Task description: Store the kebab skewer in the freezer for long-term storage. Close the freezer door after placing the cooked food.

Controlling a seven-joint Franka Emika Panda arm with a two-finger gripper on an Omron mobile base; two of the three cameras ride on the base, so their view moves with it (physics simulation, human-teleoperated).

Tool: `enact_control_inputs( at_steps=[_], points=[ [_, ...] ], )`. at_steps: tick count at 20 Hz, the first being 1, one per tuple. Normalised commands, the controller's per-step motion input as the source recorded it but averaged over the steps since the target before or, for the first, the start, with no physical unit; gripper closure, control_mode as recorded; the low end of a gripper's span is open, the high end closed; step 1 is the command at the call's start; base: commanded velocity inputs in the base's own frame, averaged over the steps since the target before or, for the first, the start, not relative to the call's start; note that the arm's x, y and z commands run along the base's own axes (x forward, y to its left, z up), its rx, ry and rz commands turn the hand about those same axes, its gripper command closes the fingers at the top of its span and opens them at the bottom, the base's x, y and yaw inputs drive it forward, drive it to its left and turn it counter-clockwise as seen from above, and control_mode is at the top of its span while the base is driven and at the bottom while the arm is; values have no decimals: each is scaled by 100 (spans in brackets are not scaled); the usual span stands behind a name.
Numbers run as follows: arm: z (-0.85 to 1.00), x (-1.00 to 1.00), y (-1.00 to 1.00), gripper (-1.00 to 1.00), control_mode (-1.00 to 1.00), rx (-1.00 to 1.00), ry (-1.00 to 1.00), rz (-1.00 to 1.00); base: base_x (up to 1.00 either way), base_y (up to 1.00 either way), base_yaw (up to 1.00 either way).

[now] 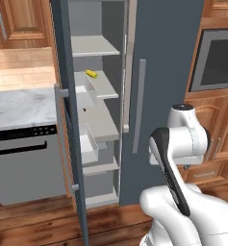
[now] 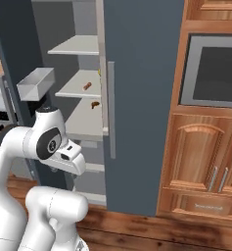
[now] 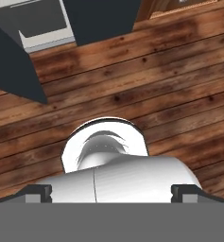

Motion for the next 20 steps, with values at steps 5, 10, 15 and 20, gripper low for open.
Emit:
enact_control_inputs(
  at_steps=[5,10,15,20],
  points=[
    [0,0,0,-100,100,0,0,0,0,41,-7],
    [0,0,0,-100,100,0,0,0,-3,29,0],
    [0,0,0,-100,100,0,0,0,-14,27,7],
    [0,0,0,-100,100,0,0,0,-1,35,9]
  ],
)
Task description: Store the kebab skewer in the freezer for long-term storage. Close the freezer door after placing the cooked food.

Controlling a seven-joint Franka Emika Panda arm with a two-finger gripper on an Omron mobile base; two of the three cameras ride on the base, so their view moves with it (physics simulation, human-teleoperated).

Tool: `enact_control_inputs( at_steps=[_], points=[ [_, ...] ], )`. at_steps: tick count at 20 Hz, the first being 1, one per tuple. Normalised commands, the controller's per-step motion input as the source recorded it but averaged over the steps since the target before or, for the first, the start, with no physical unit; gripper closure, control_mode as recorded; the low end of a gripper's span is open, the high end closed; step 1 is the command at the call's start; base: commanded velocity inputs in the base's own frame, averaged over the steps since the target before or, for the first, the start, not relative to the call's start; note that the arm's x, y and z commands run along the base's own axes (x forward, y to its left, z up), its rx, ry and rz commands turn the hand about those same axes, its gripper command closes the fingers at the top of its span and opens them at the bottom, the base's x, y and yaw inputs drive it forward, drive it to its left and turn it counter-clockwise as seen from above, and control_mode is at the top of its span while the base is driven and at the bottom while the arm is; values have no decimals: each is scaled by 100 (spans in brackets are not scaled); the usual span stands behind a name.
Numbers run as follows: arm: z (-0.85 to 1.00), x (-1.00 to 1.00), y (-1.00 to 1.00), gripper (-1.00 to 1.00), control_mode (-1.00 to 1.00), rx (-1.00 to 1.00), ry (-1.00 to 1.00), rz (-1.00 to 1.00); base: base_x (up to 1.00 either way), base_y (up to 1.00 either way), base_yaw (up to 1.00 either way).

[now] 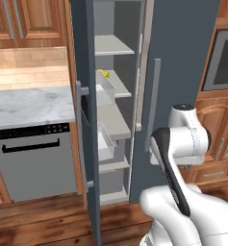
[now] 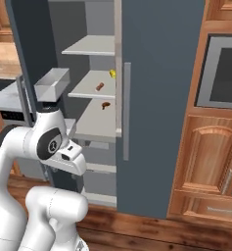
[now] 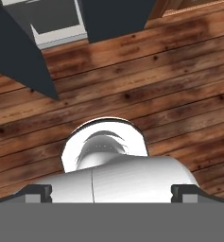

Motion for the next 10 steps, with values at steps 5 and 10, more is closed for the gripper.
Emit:
enact_control_inputs(
  at_steps=[5,10],
  points=[
    [0,0,0,-100,100,0,0,0,0,27,14],
    [0,0,0,-100,100,0,0,0,0,36,7]
  ],
)
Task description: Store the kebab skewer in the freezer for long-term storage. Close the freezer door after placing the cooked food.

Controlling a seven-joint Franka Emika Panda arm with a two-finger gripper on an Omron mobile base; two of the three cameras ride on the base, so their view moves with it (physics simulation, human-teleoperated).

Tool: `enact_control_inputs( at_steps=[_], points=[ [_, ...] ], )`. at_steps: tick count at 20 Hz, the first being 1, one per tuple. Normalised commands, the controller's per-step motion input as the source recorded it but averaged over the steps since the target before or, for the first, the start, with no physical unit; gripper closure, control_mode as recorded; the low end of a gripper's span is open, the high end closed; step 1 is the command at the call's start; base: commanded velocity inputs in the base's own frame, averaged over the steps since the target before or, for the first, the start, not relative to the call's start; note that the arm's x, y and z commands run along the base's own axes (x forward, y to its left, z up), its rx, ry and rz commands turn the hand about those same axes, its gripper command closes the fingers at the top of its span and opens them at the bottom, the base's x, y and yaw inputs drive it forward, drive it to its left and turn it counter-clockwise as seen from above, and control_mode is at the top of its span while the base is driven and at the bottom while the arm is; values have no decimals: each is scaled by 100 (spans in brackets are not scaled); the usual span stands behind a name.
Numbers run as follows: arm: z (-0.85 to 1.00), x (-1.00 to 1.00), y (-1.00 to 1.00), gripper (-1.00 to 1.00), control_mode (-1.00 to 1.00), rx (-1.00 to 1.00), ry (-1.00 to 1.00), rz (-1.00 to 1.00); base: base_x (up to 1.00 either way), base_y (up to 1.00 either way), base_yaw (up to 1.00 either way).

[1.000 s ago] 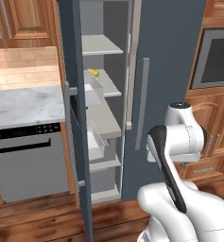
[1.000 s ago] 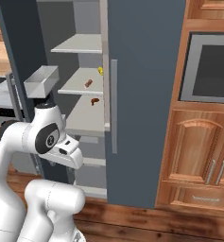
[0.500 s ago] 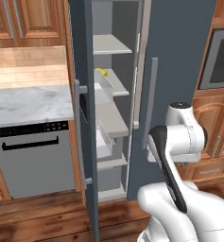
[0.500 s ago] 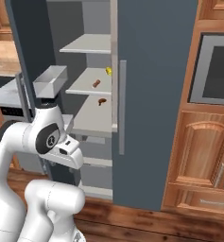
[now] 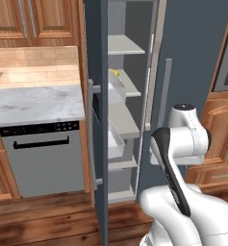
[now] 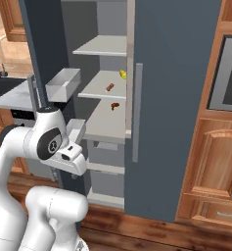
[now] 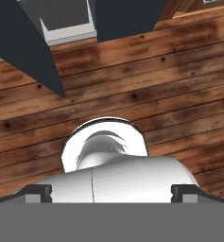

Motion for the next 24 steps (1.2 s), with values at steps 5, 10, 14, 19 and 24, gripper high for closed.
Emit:
enact_control_inputs(
  at_steps=[5,10,14,19,24],
  points=[
    [0,0,0,-100,100,0,0,0,0,39,1],
    [0,0,0,-100,100,0,0,0,2,31,0],
    [0,0,0,-100,100,0,0,0,1,27,0],
    [0,0,0,-100,100,0,0,0,5,22,0],
    [0,0,0,-100,100,0,0,0,11,13,0]
  ],
)
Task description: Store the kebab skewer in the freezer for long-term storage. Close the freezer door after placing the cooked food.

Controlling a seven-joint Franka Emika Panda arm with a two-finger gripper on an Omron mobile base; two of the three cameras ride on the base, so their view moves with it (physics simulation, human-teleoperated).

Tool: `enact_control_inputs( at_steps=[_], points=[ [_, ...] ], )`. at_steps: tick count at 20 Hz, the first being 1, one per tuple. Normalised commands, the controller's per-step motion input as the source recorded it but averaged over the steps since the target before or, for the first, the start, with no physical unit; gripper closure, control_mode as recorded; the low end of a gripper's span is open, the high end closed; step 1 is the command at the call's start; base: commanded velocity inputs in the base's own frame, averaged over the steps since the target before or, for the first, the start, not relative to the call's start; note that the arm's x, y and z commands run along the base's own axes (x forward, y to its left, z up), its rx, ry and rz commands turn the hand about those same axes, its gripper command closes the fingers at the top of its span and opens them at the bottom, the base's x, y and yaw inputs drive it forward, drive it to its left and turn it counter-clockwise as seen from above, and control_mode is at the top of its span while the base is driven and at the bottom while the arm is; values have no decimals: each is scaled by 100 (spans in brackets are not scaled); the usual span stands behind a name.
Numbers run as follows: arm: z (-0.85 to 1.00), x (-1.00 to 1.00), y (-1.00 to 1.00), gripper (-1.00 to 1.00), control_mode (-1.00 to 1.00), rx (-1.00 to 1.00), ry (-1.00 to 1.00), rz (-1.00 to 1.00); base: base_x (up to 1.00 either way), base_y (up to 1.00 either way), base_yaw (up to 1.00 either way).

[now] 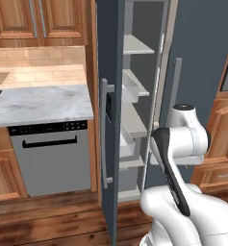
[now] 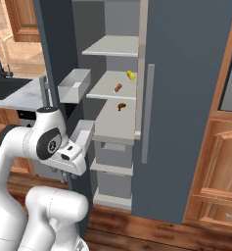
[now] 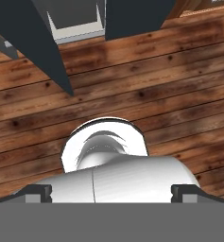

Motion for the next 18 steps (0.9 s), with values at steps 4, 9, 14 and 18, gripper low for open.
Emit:
enact_control_inputs(
  at_steps=[4,9,14,18],
  points=[
    [0,0,0,-100,100,0,0,0,17,6,0],
    [0,0,0,-100,100,0,0,0,24,1,0],
    [0,0,0,-100,100,0,0,0,14,2,0],
    [0,0,0,-100,100,0,0,0,0,1,0]
  ],
)
